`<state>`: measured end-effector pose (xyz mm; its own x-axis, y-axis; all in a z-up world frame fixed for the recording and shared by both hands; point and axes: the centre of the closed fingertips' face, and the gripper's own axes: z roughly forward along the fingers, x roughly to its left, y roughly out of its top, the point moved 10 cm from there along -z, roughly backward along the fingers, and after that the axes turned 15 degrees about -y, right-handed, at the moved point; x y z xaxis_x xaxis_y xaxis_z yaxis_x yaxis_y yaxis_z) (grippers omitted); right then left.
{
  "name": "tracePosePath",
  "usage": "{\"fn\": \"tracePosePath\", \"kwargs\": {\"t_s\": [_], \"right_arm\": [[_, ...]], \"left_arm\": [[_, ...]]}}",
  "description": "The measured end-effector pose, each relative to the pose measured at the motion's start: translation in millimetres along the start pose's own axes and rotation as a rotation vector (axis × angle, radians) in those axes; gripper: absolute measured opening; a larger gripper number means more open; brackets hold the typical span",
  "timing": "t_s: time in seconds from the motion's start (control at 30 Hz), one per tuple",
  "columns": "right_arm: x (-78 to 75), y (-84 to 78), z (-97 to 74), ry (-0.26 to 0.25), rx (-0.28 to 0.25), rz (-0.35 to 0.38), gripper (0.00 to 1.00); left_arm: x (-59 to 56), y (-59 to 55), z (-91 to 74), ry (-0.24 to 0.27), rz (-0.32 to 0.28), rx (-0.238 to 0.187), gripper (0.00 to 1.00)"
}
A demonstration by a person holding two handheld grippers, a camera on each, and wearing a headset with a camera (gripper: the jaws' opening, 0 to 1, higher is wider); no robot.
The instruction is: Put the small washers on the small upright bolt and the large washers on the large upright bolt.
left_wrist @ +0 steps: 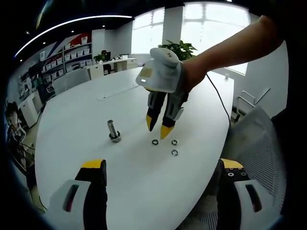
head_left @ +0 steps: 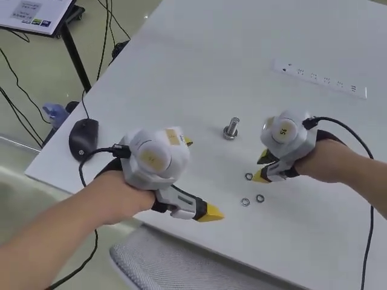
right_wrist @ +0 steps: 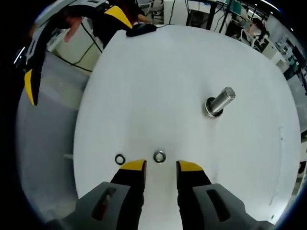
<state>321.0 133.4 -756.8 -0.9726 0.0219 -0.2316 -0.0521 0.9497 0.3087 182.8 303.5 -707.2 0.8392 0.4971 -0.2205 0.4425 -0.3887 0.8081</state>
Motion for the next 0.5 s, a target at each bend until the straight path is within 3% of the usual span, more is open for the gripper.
{"fn": "tracePosePath", "kwargs": {"t_s": [0.27, 0.5], "right_arm": [[6.5, 2.5, 14.6, -0.013, 0.015, 0.010, 0.26], [10.7, 2.9, 17.0, -0.027, 0.033, -0.005, 0.26]], "left_arm": [[-2.2, -0.4, 0.9, -0.007, -0.006, 0.002, 0.96], [-5.4, -2.7, -1.0, -0.014, -0.014, -0.001, 0.95]]}}
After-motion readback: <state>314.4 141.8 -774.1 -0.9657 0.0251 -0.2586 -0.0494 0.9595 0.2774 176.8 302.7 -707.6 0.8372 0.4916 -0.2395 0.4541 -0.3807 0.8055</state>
